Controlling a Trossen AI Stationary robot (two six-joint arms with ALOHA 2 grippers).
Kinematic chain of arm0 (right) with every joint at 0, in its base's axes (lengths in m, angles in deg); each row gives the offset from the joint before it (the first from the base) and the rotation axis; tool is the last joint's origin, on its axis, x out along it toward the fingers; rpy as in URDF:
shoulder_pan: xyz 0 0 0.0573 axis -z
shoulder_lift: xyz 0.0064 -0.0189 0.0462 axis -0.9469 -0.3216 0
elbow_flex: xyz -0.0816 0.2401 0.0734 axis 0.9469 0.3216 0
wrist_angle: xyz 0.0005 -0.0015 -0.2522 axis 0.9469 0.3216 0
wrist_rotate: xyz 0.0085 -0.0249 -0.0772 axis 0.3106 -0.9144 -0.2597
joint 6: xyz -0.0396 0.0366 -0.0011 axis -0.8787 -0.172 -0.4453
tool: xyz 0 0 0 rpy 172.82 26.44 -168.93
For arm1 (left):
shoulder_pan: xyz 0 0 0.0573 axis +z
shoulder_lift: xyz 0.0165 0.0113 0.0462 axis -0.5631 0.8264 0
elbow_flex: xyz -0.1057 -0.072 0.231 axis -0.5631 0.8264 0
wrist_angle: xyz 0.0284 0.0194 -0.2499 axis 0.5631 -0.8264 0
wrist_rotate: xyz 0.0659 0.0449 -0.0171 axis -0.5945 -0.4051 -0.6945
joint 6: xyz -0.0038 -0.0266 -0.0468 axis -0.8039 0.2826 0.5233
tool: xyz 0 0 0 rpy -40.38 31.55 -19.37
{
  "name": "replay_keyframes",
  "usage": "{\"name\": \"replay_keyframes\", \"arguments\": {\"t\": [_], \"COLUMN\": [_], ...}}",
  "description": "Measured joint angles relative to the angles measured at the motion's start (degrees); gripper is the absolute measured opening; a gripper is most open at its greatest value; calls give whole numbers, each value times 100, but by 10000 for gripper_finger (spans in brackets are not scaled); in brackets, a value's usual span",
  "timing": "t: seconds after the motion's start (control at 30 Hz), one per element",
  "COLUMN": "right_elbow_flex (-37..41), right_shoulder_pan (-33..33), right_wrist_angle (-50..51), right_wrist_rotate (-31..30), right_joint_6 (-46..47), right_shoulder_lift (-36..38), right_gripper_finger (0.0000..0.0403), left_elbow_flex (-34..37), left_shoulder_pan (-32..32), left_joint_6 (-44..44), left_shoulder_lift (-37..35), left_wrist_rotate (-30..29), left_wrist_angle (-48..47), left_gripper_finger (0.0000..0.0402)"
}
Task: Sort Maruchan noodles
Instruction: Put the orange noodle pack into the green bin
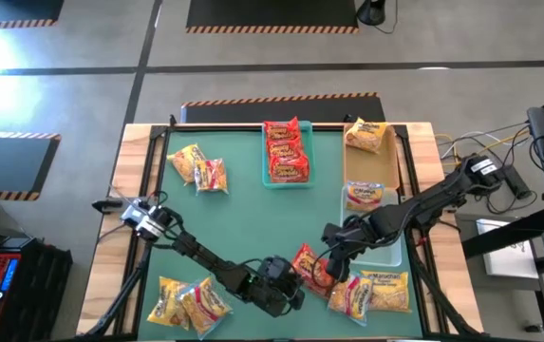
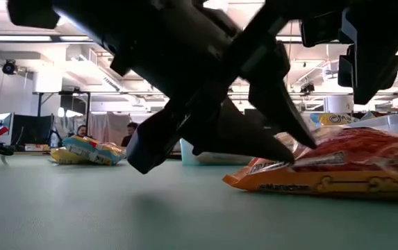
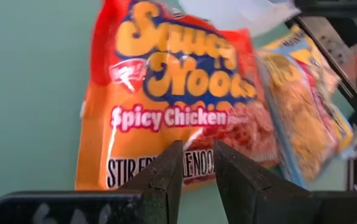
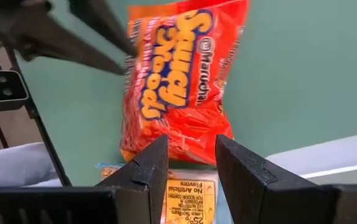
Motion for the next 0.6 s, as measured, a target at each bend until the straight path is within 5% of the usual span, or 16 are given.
{"name": "replay_keyframes", "arguments": {"t": [0.6], "right_elbow_flex": [0], "right_shoulder_pan": [4], "right_wrist_angle": [-27], "right_wrist_rotate": [-561], "right_joint_6": [-460], "right_shoulder_lift": [4], "right_gripper_finger": [118], "left_elbow_flex": [-11], "left_shoulder_pan": [117], "left_joint_6": [791], "left_shoulder_lift": [24], "left_wrist_rotate": [-19], "left_wrist_angle": [-1126], "left_gripper_finger": [75]}}
